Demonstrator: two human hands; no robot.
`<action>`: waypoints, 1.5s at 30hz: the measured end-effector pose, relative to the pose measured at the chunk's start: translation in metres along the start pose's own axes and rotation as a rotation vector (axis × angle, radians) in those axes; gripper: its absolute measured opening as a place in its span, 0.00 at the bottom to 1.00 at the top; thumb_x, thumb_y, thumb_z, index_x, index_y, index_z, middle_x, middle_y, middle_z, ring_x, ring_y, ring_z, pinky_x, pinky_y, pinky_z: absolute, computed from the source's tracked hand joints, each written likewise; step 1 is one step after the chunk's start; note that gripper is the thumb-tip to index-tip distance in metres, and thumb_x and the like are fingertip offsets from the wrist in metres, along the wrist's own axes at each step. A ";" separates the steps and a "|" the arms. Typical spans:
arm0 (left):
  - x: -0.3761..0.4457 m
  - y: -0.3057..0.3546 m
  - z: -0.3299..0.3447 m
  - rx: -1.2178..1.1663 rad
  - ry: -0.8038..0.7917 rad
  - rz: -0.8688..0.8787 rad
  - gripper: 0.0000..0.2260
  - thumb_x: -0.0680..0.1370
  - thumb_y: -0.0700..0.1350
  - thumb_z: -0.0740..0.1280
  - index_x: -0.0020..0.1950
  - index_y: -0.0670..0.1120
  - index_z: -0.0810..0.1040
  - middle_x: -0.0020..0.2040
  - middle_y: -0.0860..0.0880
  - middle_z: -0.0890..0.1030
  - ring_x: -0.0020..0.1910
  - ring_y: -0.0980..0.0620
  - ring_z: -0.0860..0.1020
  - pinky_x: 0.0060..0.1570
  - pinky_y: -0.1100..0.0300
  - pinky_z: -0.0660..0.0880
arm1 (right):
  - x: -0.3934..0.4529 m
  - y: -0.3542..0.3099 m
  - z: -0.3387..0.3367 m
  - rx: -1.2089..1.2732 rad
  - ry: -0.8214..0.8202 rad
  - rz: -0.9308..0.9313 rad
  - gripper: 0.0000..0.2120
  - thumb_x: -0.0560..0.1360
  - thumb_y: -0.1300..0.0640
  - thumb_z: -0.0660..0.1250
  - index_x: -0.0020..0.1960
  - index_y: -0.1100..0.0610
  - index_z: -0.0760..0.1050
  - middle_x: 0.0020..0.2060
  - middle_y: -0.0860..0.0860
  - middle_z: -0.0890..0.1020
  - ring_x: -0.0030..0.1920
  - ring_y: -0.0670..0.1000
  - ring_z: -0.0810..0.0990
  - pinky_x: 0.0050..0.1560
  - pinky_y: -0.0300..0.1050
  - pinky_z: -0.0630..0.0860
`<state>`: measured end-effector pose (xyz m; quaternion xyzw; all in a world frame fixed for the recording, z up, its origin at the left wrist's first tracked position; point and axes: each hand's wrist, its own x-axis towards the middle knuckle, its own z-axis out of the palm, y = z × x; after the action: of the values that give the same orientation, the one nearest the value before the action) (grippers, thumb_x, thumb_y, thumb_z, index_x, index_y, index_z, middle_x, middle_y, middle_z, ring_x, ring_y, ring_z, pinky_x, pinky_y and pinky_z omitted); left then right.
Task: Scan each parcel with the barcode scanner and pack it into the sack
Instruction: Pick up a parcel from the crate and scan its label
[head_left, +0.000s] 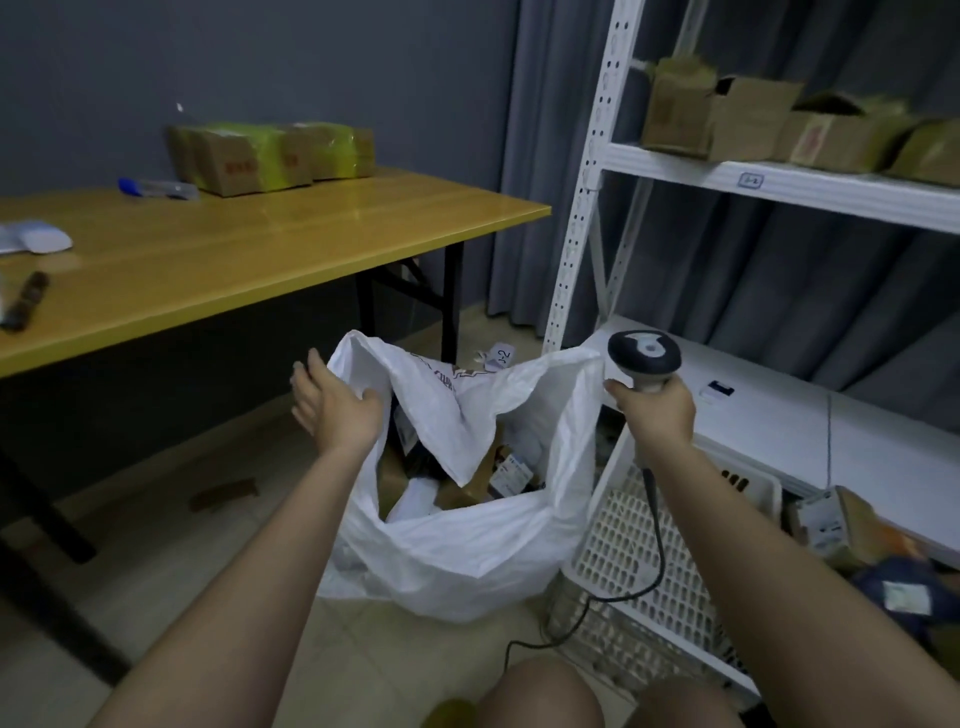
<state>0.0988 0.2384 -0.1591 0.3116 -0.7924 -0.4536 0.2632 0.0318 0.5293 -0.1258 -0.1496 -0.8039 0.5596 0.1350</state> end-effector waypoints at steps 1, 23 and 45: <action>-0.007 0.006 0.001 0.043 -0.010 0.050 0.35 0.77 0.39 0.64 0.79 0.45 0.48 0.79 0.43 0.46 0.78 0.43 0.44 0.76 0.44 0.42 | -0.003 0.001 -0.005 0.013 -0.007 0.001 0.16 0.70 0.53 0.75 0.54 0.55 0.73 0.48 0.52 0.80 0.48 0.54 0.78 0.49 0.48 0.75; -0.331 0.129 0.174 -0.109 -1.086 0.562 0.15 0.81 0.43 0.61 0.68 0.45 0.69 0.70 0.45 0.69 0.60 0.46 0.73 0.52 0.58 0.70 | -0.136 0.152 -0.323 0.111 0.461 0.228 0.05 0.71 0.60 0.73 0.43 0.57 0.77 0.36 0.56 0.82 0.39 0.55 0.82 0.40 0.50 0.79; -0.459 -0.019 0.354 0.357 -1.588 0.708 0.57 0.59 0.57 0.81 0.78 0.51 0.48 0.71 0.47 0.60 0.72 0.44 0.58 0.71 0.47 0.62 | -0.126 0.360 -0.331 0.280 0.504 0.508 0.14 0.73 0.59 0.73 0.57 0.61 0.78 0.45 0.53 0.83 0.44 0.49 0.80 0.40 0.37 0.74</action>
<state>0.1620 0.7635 -0.3965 -0.3220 -0.8501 -0.2974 -0.2918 0.3066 0.8827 -0.3589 -0.4570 -0.5987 0.6251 0.2048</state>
